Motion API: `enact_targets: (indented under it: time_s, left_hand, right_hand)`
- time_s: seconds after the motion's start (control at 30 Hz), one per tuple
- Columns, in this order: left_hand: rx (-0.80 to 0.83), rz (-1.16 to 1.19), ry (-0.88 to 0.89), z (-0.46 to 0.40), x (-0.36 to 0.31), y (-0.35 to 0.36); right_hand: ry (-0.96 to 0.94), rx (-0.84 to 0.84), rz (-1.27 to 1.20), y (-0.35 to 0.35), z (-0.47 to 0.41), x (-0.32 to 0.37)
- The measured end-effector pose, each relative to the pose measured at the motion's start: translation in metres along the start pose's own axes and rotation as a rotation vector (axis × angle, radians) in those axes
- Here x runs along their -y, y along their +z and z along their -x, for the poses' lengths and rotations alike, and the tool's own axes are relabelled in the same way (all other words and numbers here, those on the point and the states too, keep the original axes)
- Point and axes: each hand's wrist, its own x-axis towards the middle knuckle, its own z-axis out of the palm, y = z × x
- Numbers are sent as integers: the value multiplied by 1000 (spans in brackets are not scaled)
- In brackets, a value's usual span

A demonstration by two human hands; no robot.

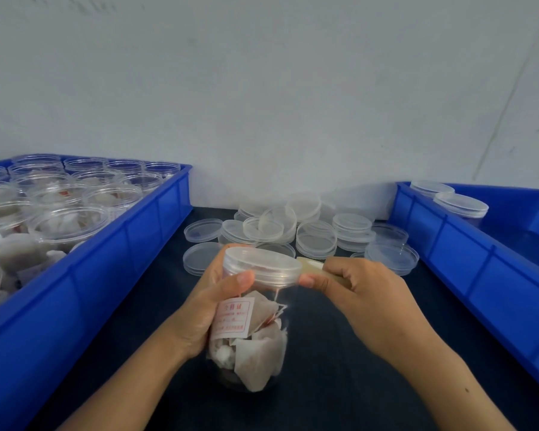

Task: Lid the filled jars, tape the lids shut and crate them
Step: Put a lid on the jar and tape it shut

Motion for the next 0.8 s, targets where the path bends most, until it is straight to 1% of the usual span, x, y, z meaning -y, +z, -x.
enact_targets:
  time_s: [0.23, 0.3, 0.37, 0.43, 0.53, 0.6, 0.7, 0.8]
  left_hand:
    - [14, 2, -16, 2, 2, -2]
    - [14, -40, -13, 3, 2, -3]
    - [1, -129, 11, 2, 2, -3]
    - [-66, -218, 68, 2, 2, -1]
    - [-196, -300, 215, 3, 3, 8]
    - [-215, -382, 285, 5, 4, 15]
    - [-261, -482, 292, 7, 3, 18]
    - [-327, -480, 299, 4, 2, 17]
  right_hand:
    - [15, 28, -13, 4, 0, -2]
    - [19, 23, -31, 7, 0, -4]
    - [34, 8, -47, 9, 0, -4]
    - [64, -2, -54, 12, 1, -2]
    - [113, -16, -94, 17, 3, 4]
    - [106, -29, -78, 21, 5, 9]
    - [44, -49, -14, 25, 8, 14]
    - [9, -10, -41, 23, 8, 16]
